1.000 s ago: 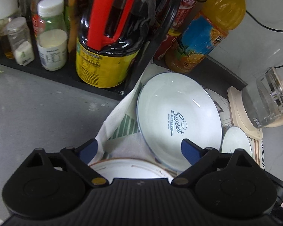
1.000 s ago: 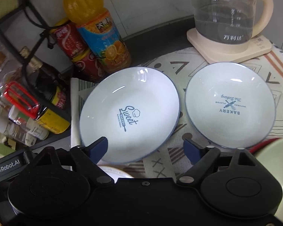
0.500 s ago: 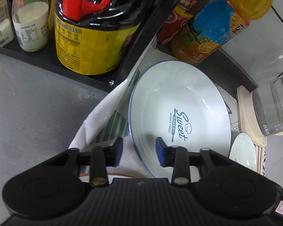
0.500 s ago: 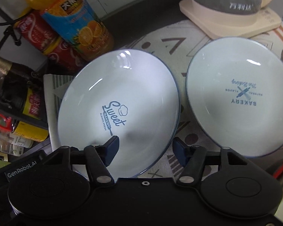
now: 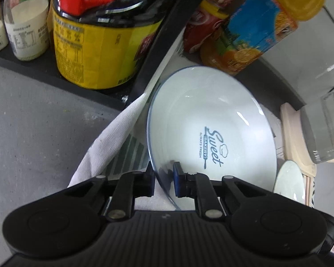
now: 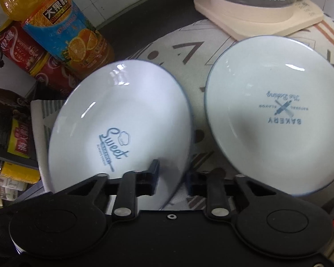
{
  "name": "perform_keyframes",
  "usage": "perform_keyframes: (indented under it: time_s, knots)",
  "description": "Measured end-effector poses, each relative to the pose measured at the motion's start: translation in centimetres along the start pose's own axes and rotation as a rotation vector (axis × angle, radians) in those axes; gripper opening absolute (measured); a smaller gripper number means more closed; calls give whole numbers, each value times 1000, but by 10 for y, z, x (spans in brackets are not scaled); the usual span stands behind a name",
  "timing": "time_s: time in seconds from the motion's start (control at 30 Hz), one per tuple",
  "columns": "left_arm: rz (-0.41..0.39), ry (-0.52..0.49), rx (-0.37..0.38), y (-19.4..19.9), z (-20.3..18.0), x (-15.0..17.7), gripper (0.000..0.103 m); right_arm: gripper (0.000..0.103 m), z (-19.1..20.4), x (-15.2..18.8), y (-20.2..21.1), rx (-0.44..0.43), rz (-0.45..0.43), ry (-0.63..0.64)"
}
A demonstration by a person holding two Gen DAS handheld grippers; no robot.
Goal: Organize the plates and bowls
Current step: 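Carry the 'Sweet' plate with both grippers over the flower-print plate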
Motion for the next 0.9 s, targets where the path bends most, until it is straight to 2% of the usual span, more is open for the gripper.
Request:
perform_keyframes:
  time_s: [0.17, 0.3, 0.9]
  knots:
    - [-31, -15, 25, 15, -4, -2, 13, 13, 4, -5, 19, -42, -72, 27]
    - [-37, -29, 34, 24, -4, 2, 13, 12, 12, -8, 36, -50, -120, 66]
    - [-74, -63, 55, 80, 18, 45, 13, 13, 14, 31, 86, -51, -173, 103]
Point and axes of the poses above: each gripper's, at about its wrist camera, not at the fingertips, and y roughly against the way its jaws point, z to its left, x to its underside, the point moved 8 cm from there along -y, roughly the way its jaws point, and after that the axes turned 5 degrees about y, right-handed, at the moved point
